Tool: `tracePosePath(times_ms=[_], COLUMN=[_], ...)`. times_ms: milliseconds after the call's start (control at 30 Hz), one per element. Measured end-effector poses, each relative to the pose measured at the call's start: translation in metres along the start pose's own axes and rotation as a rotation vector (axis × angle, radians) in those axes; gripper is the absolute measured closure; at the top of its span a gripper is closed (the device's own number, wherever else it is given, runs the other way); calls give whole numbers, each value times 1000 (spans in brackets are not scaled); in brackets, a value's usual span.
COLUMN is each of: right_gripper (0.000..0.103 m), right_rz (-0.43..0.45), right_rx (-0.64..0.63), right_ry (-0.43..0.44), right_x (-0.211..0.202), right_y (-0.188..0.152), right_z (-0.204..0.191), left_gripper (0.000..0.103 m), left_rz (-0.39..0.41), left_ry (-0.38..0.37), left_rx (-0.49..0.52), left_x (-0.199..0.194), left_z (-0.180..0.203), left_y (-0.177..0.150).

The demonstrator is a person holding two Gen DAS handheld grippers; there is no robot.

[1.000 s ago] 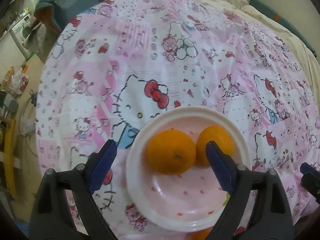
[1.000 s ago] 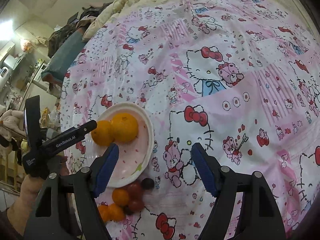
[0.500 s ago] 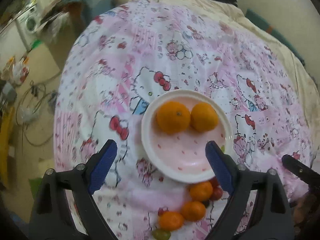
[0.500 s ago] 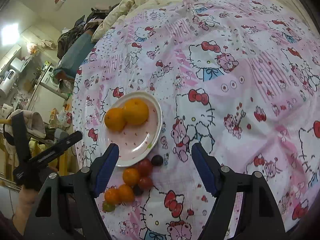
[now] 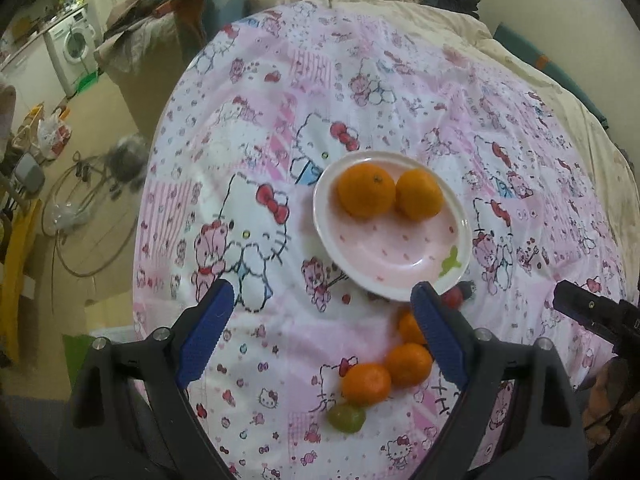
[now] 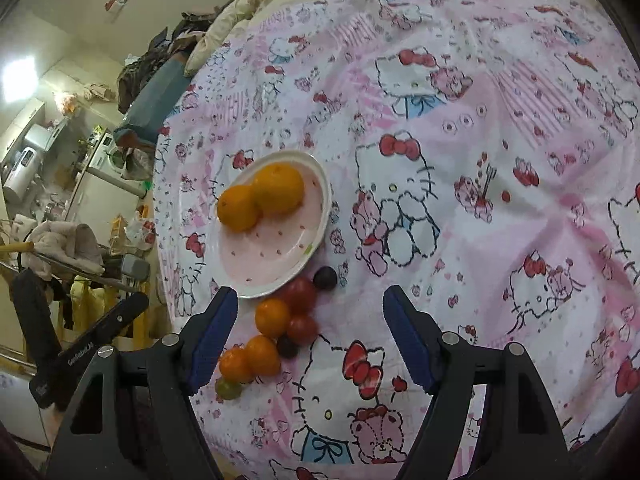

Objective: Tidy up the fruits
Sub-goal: 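Lift both grippers away from the plate, then grasp a small tangerine from the cluster with the left gripper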

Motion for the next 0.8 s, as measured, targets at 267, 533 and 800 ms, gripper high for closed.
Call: tracePosePath(times_ms=[267,533,800], right_gripper=[25,25,25], right_rz=[-16,-26,-31], right_rx=[-13,4,10], right_ry=[-35,-48,-56], right_x=[16,22,23], right_y=[-2,-1,-2], right_z=[-3,-2,1], left_gripper=[15,21,38], left_rz=[-7,-249,-382], left_ry=[-3,-74,-88], left_rx=[-13,20,72], left_x=[10,46,66], left_z=[-1,12,24], left_y=[-6,-42,-70])
Point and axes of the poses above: each gripper's, at about its wrist camera, not at the fingertips, and x roughly the way its jaws point, z to its right, y to its top, the point moved 4 cm from there along x, roughly the way its jaws point, and after that the axes turned 7 degrees about -y, right-handed, at the moved point
